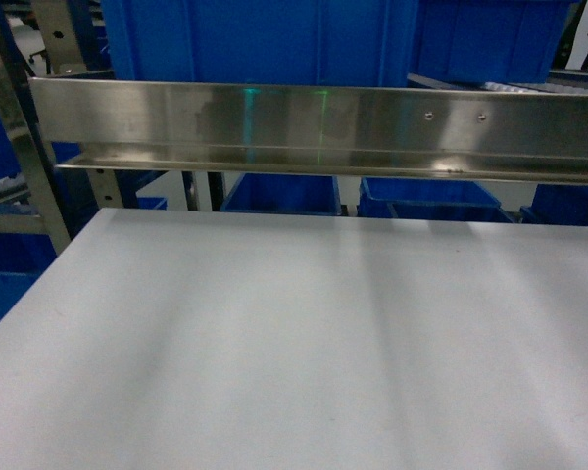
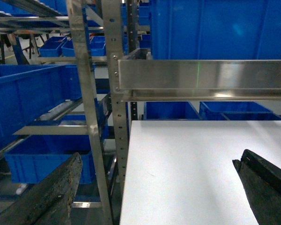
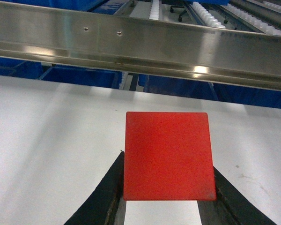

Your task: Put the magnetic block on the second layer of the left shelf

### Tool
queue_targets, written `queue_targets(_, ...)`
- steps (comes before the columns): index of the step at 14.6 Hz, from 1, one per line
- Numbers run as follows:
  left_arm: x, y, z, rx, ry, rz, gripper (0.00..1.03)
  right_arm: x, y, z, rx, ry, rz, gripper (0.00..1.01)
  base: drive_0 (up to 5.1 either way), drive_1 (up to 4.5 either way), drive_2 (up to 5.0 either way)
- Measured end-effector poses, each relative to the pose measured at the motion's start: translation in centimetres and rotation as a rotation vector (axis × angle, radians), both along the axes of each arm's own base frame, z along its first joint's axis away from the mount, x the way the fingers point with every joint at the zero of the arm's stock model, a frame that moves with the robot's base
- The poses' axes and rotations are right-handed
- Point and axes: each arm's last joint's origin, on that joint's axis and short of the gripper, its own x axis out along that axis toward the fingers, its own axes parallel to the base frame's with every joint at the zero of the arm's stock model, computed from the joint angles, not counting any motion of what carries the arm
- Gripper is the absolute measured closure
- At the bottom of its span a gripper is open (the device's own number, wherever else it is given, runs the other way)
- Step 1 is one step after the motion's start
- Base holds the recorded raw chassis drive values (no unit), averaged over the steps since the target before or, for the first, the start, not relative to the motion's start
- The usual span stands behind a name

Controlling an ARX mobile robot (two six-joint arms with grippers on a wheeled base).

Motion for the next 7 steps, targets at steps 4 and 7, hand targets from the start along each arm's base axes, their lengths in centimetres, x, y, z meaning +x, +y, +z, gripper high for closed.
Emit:
queue_targets(4, 0.0, 0.0, -0.04, 0.0, 0.004, 0.0, 0.05, 0.0, 0.0, 0.01, 0.0, -0.001, 0.0, 0.68, -5.0, 2.45, 2.4)
queue_targets(7, 0.0, 0.0, -0.03, 0.0, 0.003, 0.0, 0.05, 0.01, 0.0, 0.02, 0.0, -0.002, 0.0, 0.68, -4.9, 2.51, 2.5)
